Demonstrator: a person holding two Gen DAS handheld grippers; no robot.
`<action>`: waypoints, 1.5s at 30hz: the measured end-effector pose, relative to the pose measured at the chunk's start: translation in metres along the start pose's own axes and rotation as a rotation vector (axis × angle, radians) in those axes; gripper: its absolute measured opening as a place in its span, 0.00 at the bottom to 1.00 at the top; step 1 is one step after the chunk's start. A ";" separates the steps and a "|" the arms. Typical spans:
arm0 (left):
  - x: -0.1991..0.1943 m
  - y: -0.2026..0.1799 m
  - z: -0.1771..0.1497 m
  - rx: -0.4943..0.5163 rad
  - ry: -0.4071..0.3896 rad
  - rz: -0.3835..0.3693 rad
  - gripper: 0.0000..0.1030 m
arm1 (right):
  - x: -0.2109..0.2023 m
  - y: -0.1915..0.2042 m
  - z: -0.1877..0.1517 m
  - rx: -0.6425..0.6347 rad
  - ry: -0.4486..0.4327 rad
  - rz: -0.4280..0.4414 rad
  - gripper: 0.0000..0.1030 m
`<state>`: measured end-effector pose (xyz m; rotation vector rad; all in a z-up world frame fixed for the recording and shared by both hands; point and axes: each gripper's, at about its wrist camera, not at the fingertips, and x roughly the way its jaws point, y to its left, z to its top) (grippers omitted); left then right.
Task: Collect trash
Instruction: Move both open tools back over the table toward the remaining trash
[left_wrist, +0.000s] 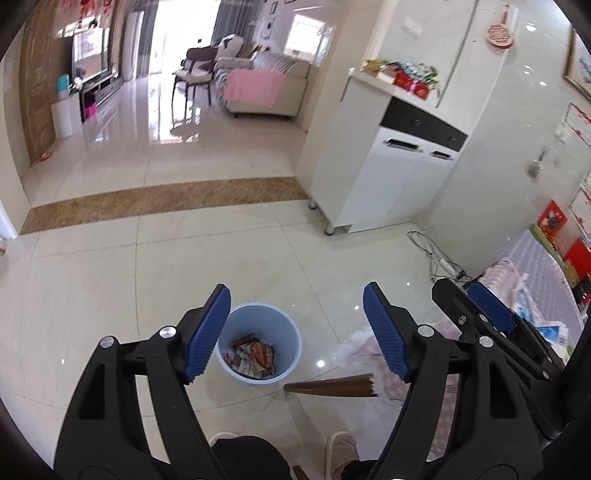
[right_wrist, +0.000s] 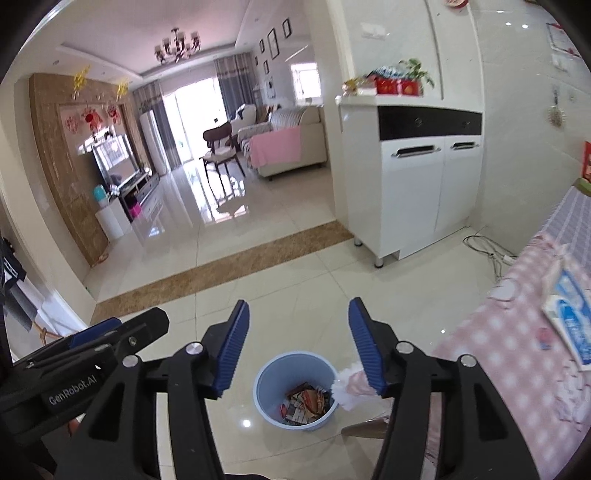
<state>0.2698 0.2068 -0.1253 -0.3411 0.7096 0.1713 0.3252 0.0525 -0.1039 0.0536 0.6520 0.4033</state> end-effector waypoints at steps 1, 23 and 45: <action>-0.006 -0.006 -0.001 0.009 -0.009 -0.008 0.72 | -0.010 -0.004 0.001 0.005 -0.013 -0.005 0.55; -0.064 -0.247 -0.081 0.367 -0.001 -0.328 0.76 | -0.213 -0.202 -0.060 0.214 -0.139 -0.361 0.61; -0.011 -0.507 -0.181 0.739 0.129 -0.529 0.77 | -0.280 -0.442 -0.142 0.596 0.014 -0.625 0.67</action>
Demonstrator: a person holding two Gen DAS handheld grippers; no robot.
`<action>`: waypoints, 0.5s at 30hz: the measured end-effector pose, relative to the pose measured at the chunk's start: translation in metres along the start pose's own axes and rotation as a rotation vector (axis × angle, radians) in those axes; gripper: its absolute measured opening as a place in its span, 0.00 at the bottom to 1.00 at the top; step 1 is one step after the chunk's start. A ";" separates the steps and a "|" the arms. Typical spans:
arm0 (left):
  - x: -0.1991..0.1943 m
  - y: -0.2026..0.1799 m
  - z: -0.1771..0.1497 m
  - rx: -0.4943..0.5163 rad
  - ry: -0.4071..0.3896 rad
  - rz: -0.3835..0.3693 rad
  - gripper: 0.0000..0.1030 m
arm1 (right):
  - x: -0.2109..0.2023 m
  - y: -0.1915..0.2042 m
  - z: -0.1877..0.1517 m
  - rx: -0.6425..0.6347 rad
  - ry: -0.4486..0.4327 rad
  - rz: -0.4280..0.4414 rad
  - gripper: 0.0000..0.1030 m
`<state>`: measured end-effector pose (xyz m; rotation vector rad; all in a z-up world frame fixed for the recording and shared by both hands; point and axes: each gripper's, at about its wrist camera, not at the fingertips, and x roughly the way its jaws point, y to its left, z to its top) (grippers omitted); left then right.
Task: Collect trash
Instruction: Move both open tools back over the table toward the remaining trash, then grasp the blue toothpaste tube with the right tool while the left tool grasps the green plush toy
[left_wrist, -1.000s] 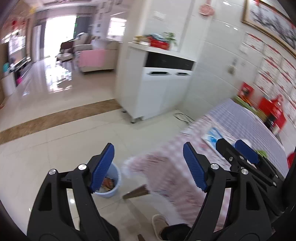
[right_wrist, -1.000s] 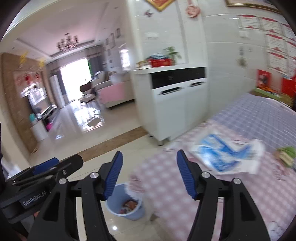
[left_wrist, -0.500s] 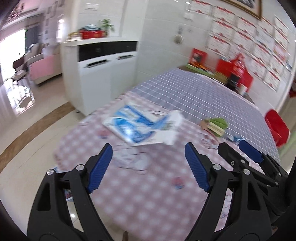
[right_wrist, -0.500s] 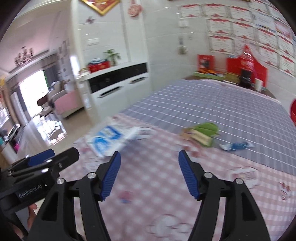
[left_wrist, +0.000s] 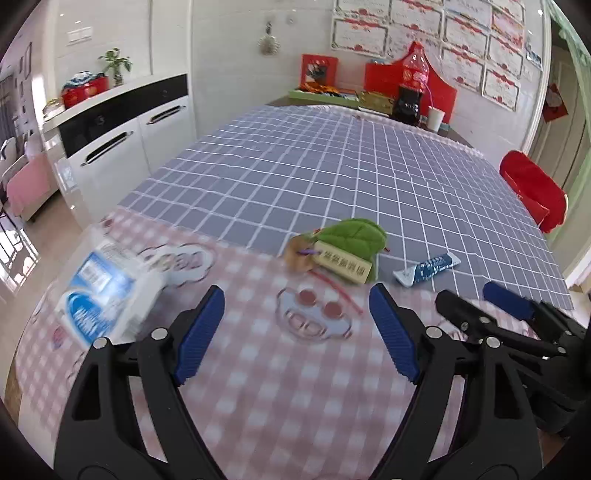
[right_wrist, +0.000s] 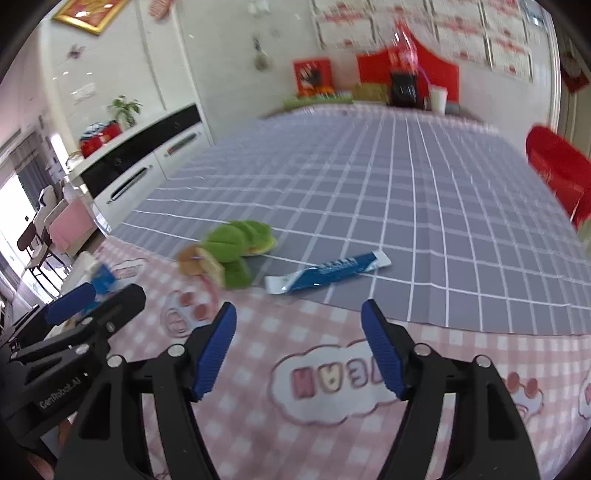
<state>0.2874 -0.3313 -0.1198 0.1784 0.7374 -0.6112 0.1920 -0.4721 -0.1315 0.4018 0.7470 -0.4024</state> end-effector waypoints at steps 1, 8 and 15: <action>0.009 -0.002 0.005 0.005 0.007 -0.001 0.78 | 0.006 -0.005 0.002 0.015 0.019 0.010 0.67; 0.052 -0.009 0.025 0.029 0.052 0.026 0.79 | 0.049 -0.022 0.023 0.067 0.104 0.014 0.69; 0.081 -0.007 0.040 0.043 0.084 0.051 0.79 | 0.066 -0.017 0.041 -0.009 0.102 -0.051 0.69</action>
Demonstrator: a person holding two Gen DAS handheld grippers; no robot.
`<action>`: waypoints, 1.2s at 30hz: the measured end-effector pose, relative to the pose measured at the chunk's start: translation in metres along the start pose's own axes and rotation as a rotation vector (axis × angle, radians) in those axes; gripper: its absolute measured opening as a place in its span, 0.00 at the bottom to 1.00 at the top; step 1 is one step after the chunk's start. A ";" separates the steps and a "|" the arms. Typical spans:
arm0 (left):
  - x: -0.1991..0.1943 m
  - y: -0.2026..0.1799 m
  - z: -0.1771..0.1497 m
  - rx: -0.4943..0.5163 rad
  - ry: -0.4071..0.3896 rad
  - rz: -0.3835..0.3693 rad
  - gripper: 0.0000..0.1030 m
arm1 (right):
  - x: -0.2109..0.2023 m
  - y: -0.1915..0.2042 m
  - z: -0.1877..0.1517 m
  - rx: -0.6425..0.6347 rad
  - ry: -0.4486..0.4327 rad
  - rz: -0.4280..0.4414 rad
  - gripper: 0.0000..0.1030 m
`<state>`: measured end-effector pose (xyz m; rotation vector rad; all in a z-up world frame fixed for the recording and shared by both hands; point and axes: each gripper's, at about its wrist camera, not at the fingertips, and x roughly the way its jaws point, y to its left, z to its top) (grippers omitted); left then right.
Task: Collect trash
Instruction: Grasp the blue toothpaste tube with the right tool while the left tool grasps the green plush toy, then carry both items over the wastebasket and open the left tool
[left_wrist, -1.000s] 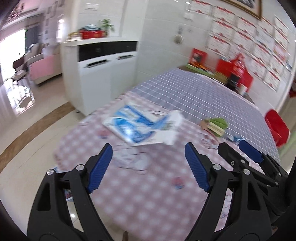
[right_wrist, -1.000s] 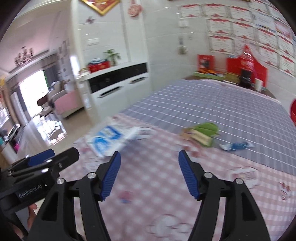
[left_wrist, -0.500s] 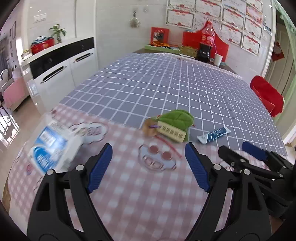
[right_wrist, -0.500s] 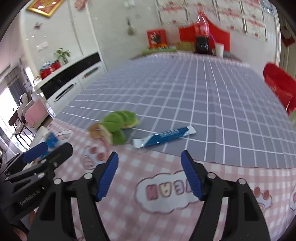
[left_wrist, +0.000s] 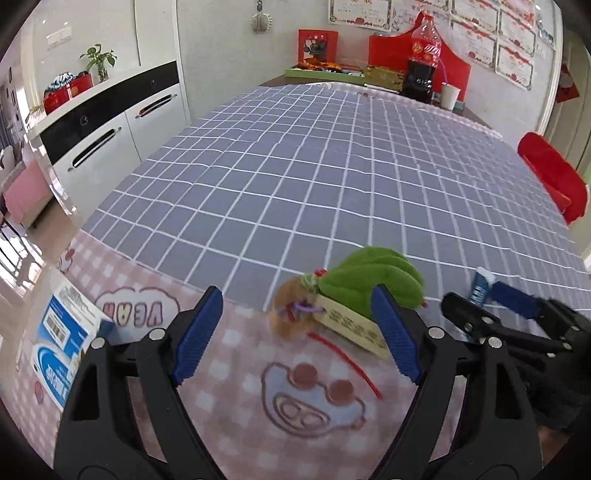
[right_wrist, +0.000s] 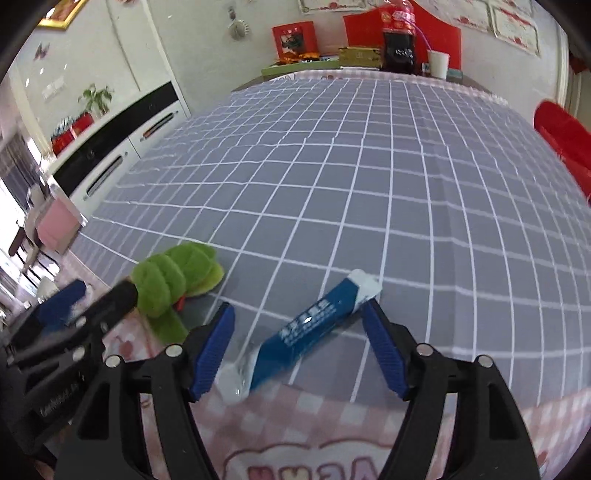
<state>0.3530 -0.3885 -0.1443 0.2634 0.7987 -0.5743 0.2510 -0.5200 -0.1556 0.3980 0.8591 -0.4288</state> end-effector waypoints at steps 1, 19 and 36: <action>0.003 0.000 0.001 0.006 0.005 0.001 0.79 | 0.001 0.002 0.001 -0.017 -0.005 -0.013 0.66; 0.026 -0.033 -0.002 0.115 0.056 -0.059 0.28 | -0.007 -0.023 0.000 -0.015 -0.006 0.028 0.18; -0.076 0.026 -0.014 -0.079 -0.094 -0.085 0.23 | -0.057 0.029 0.002 -0.078 -0.108 0.233 0.16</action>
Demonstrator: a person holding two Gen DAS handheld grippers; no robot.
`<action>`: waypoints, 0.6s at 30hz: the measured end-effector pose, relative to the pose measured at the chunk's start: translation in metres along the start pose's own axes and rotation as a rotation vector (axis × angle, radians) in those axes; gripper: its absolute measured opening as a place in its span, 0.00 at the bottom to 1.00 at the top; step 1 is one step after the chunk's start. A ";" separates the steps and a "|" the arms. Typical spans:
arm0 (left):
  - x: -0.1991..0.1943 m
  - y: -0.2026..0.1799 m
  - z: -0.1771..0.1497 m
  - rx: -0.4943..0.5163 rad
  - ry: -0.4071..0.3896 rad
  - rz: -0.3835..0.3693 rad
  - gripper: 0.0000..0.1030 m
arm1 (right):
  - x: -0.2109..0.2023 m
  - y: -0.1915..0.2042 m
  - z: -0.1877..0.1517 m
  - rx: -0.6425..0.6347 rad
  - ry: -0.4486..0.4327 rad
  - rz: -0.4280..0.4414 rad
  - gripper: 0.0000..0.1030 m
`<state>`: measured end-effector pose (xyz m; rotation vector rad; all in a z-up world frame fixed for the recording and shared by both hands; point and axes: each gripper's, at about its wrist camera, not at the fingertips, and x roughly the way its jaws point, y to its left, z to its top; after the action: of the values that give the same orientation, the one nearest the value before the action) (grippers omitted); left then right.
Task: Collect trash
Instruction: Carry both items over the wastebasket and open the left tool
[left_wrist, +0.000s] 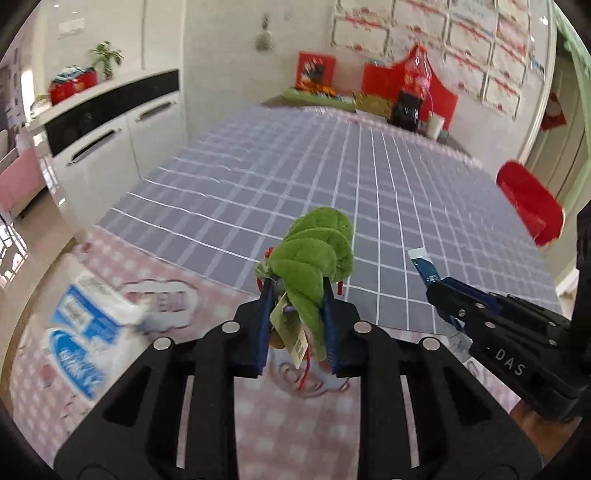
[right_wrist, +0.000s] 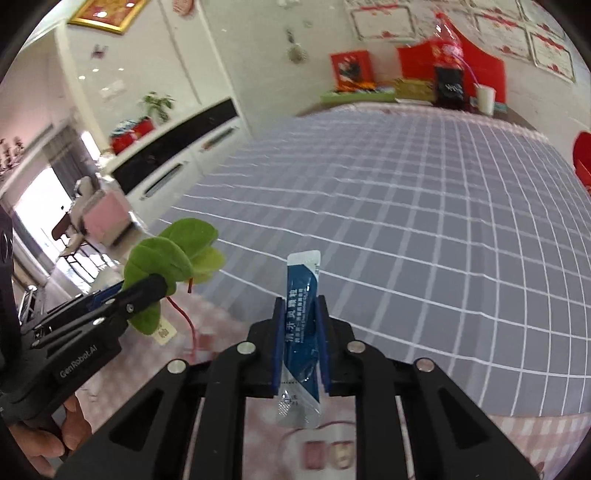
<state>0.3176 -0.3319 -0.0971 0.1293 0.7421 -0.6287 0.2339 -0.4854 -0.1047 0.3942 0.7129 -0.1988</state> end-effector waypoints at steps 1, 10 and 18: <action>-0.010 0.003 0.000 -0.012 -0.018 0.010 0.23 | -0.005 0.007 0.000 -0.002 -0.009 0.022 0.16; -0.120 0.041 -0.020 -0.074 -0.226 0.148 0.23 | -0.061 0.095 0.001 -0.111 -0.109 0.171 0.16; -0.198 0.110 -0.067 -0.154 -0.312 0.321 0.23 | -0.090 0.202 -0.025 -0.239 -0.153 0.336 0.16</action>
<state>0.2296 -0.1243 -0.0267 0.0061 0.4519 -0.2745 0.2149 -0.2873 -0.0049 0.2616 0.5029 0.1714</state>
